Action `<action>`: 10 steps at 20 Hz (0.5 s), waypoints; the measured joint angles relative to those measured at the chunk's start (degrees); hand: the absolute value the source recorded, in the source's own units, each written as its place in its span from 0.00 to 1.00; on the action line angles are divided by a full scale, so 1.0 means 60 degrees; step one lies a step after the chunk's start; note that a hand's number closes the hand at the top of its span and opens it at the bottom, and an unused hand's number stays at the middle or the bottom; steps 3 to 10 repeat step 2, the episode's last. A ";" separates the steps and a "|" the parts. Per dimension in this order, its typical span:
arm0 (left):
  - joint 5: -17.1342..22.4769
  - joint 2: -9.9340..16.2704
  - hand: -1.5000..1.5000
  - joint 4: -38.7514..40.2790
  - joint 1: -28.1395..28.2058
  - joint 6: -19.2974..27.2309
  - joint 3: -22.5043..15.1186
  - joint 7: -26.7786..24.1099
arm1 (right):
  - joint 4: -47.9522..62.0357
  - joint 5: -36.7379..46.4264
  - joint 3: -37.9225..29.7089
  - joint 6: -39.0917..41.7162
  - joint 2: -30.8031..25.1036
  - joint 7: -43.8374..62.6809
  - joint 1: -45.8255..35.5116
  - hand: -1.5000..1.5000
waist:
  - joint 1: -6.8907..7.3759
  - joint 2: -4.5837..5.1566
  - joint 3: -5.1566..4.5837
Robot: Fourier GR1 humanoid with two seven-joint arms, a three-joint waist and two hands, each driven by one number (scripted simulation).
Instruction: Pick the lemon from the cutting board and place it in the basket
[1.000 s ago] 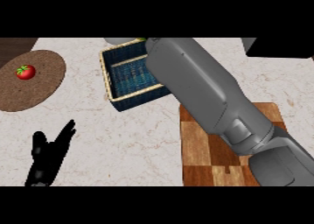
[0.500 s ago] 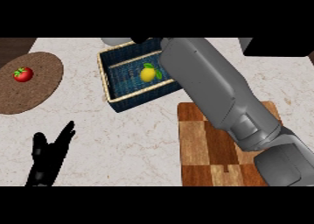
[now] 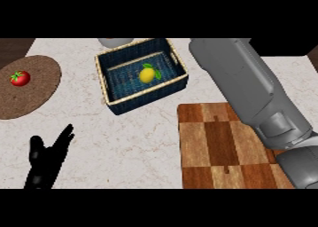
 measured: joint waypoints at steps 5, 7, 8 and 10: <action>0.0027 0.0075 0.50 -0.0154 0.0183 -0.0052 0.0081 -0.0045 | -0.0450 0.0023 -0.0074 0.0156 -0.0392 0.0224 0.0262 0.00 | -0.0045 -0.0025 -0.0002; 0.0027 0.0075 0.50 -0.0154 0.0183 -0.0052 0.0081 -0.0045 | -0.0450 0.0023 -0.0074 0.0156 -0.0392 0.0224 0.0262 0.00 | -0.0045 -0.0025 -0.0002; 0.0027 0.0075 0.50 -0.0154 0.0183 -0.0052 0.0081 -0.0045 | -0.0450 0.0023 -0.0074 0.0156 -0.0392 0.0224 0.0262 0.00 | -0.0045 -0.0025 -0.0002; 0.0027 0.0075 0.50 -0.0154 0.0183 -0.0052 0.0081 -0.0045 | -0.0450 0.0023 -0.0074 0.0156 -0.0392 0.0224 0.0262 0.00 | -0.0045 -0.0025 -0.0002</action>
